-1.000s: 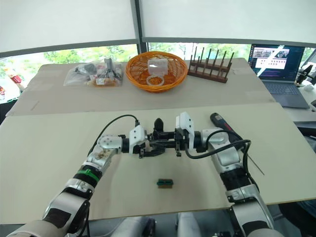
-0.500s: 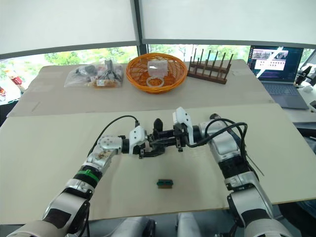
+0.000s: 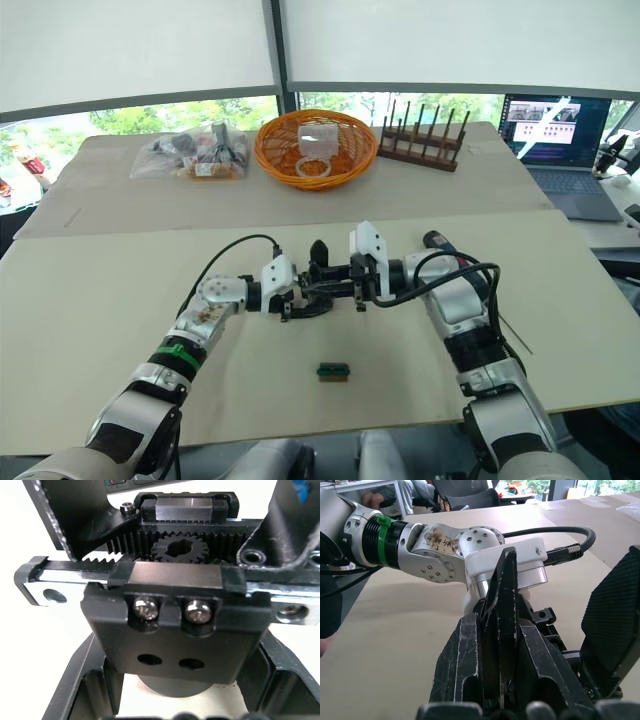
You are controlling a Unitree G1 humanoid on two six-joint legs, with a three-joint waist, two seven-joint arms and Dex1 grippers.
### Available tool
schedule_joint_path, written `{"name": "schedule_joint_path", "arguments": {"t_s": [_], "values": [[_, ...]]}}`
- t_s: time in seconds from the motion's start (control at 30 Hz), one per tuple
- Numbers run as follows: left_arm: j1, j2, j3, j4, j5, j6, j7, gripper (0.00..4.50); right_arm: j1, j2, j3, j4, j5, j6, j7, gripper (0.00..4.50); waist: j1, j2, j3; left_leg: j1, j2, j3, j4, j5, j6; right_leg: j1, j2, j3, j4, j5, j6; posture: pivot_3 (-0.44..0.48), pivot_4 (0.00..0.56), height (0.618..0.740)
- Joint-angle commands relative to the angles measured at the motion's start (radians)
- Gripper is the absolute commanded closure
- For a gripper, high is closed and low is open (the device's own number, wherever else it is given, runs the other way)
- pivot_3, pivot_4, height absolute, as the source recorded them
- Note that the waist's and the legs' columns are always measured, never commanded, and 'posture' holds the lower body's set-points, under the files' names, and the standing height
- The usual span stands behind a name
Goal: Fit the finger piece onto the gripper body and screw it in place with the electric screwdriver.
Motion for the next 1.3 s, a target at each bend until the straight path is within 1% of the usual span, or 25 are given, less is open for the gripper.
{"name": "schedule_joint_path", "arguments": {"t_s": [0.03,0.07,0.13,0.23,0.3,0.33,0.57,0.63,0.73,0.8,0.83,0.87,0.9,0.93,0.97,1.03,1.07,1.17,1.2,1.23,1.3], "values": [[-0.026,0.006,0.025,-0.039,-0.017,-0.02,0.016,2.11,0.026,-0.02,-0.008,0.066,-0.058,-0.02,-0.017,4.09,0.0,0.0,0.0,0.0,0.0,0.0,0.0,0.0,0.0,0.0,0.0,0.0,0.0,0.0,0.0,0.0,0.15,0.74],[-0.026,0.006,0.025,-0.039,-0.017,-0.019,0.016,2.11,0.021,-0.024,-0.02,0.046,-0.045,-0.021,-0.01,4.09,0.0,0.0,0.0,0.0,0.0,0.0,0.0,0.0,0.0,0.0,0.0,0.0,0.0,0.0,0.0,0.0,0.15,0.74],[-0.026,0.004,0.024,-0.04,-0.016,-0.019,0.019,2.11,0.004,-0.035,-0.052,-0.018,0.002,0.028,-0.006,3.06,0.001,0.0,0.0,-0.001,0.0,0.0,0.0,0.0,0.0,-0.001,0.0,0.0,0.0,0.0,0.0,0.0,0.15,0.74],[-0.021,0.002,0.023,-0.04,-0.017,-0.021,0.02,2.11,-0.017,-0.071,-0.093,-0.118,0.045,0.08,-0.005,2.03,0.003,0.0,0.0,-0.007,-0.001,0.0,0.001,0.001,-0.002,-0.007,-0.001,0.0,0.0,0.0,0.0,0.0,0.15,0.74],[-0.015,-0.002,0.022,-0.039,-0.017,-0.024,0.021,2.11,-0.025,-0.107,-0.117,-0.178,0.062,0.111,-0.002,1.39,0.004,0.0,0.0,-0.007,0.0,0.0,0.0,0.001,-0.002,-0.007,-0.001,0.0,0.0,0.0,0.0,0.0,0.15,0.74],[-0.013,-0.004,0.02,-0.039,-0.017,-0.025,0.022,2.11,-0.027,-0.129,-0.131,-0.209,0.076,0.136,0.005,1.3,0.004,0.0,0.0,-0.007,0.0,0.0,0.0,0.001,-0.002,-0.007,-0.001,0.0,-0.001,0.0,0.0,0.0,0.15,0.74],[-0.017,-0.021,0.013,-0.012,-0.012,-0.028,0.029,2.11,-0.012,-0.321,-0.214,-0.37,0.154,0.284,0.058,1.3,0.009,-0.001,0.001,-0.007,0.0,0.0,0.0,-0.001,0.001,-0.006,-0.001,-0.001,-0.002,0.0,0.0,0.0,0.15,0.74],[-0.02,-0.022,0.009,0.001,-0.003,-0.021,0.033,2.11,0.007,-0.37,-0.236,-0.394,0.158,0.307,0.052,1.3,0.009,-0.001,0.001,-0.008,0.0,0.0,0.0,-0.001,0.002,-0.005,-0.001,-0.001,-0.003,0.0,0.0,0.0,0.15,0.74],[-0.017,-0.019,0.008,0.008,0.0,-0.008,0.032,2.11,0.033,-0.409,-0.267,-0.422,0.162,0.336,0.026,1.3,0.01,-0.001,0.001,-0.007,0.0,0.0,0.0,-0.002,0.003,-0.005,-0.002,-0.001,-0.003,0.0,0.0,0.0,0.15,0.74],[-0.004,-0.003,0.008,-0.005,-0.007,0.007,0.009,1.06,0.055,-0.439,-0.299,-0.445,0.159,0.368,-0.012,1.3,0.01,-0.001,0.001,-0.007,0.0,0.0,0.0,-0.002,0.003,-0.005,-0.002,0.0,-0.003,0.0,0.0,0.0,0.15,0.74],[0.013,0.022,0.01,-0.028,-0.011,0.016,-0.009,0.73,0.073,-0.48,-0.315,-0.463,0.151,0.435,-0.048,1.3,0.01,-0.001,0.001,-0.007,0.0,0.0,0.0,-0.002,0.004,-0.005,-0.002,0.0,-0.003,0.0,0.0,0.0,0.15,0.74],[0.025,0.04,0.012,-0.044,-0.013,0.022,-0.022,0.24,0.085,-0.508,-0.325,-0.478,0.148,0.485,-0.073,1.3,0.01,-0.001,0.001,-0.008,0.0,0.0,0.0,-0.002,0.004,-0.005,-0.002,0.0,-0.003,0.0,0.0,0.0,0.15,0.74],[0.048,0.077,0.013,-0.088,-0.013,0.021,-0.043,0.07,0.098,-0.546,-0.329,-0.492,0.144,0.551,-0.102,1.3,0.01,-0.001,0.001,-0.008,0.0,0.0,0.0,-0.002,0.004,-0.006,-0.003,0.0,-0.002,0.0,0.0,0.0,0.15,0.74],[0.064,0.102,0.013,-0.12,-0.014,0.021,-0.057,0.07,0.107,-0.571,-0.331,-0.502,0.145,0.595,-0.123,1.3,0.007,-0.001,0.001,-0.008,0.001,0.0,0.0,-0.002,0.003,-0.006,-0.002,0.001,-0.003,0.0,0.0,0.0,0.15,0.74],[0.088,0.135,0.017,-0.182,-0.033,0.046,-0.083,0.02,0.109,-0.592,-0.331,-0.505,0.137,0.634,-0.154,1.05,0.004,-0.001,0.001,-0.008,0.001,0.0,-0.001,-0.002,0.003,-0.006,-0.003,0.001,-0.003,0.0,0.0,0.0,0.15,0.74],[0.152,0.235,0.044,-0.361,-0.1,0.139,-0.144,0.0,0.082,-0.649,-0.293,-0.469,0.079,0.724,-0.222,0.42,-0.005,-0.001,0.001,-0.007,0.001,0.001,-0.003,-0.002,0.003,-0.006,-0.004,0.004,-0.003,0.0,-0.001,0.0,0.15,0.74],[0.174,0.269,0.052,-0.427,-0.123,0.177,-0.16,0.0,0.071,-0.667,-0.277,-0.455,0.058,0.749,-0.242,0.08,-0.005,0.0,0.001,-0.007,0.002,0.002,-0.004,-0.003,0.005,-0.007,-0.004,0.005,-0.003,0.0,-0.001,0.0,0.15,0.74],[0.242,0.413,0.1,-0.692,-0.261,0.371,-0.233,0.0,0.012,-0.728,-0.173,-0.322,-0.051,0.751,-0.248,0.03,-0.003,0.0,0.002,-0.007,0.002,0.002,-0.006,-0.004,0.006,-0.007,-0.004,0.004,-0.004,0.0,-0.002,0.0,0.15,0.74],[0.255,0.447,0.113,-0.758,-0.303,0.43,-0.245,0.0,-0.006,-0.735,-0.146,-0.283,-0.073,0.746,-0.242,0.03,-0.002,0.001,0.002,-0.007,0.002,0.002,-0.006,-0.004,0.006,-0.008,-0.004,0.004,-0.004,0.0,-0.002,0.0,0.15,0.74],[0.255,0.477,0.127,-0.822,-0.348,0.49,-0.248,0.0,-0.039,-0.724,-0.117,-0.221,-0.073,0.801,-0.235,0.03,0.001,0.002,0.003,-0.007,0.002,0.002,-0.006,-0.004,0.006,-0.007,-0.004,0.004,-0.004,0.0,-0.002,0.0,0.15,0.74],[0.246,0.516,0.142,-0.911,-0.406,0.576,-0.242,0.0,-0.088,-0.705,-0.055,-0.117,-0.103,0.838,-0.217,0.03,0.007,0.003,0.004,-0.007,0.002,0.002,-0.006,-0.004,0.006,-0.005,-0.005,0.001,-0.005,0.0,-0.002,0.0,0.15,0.74]]}}
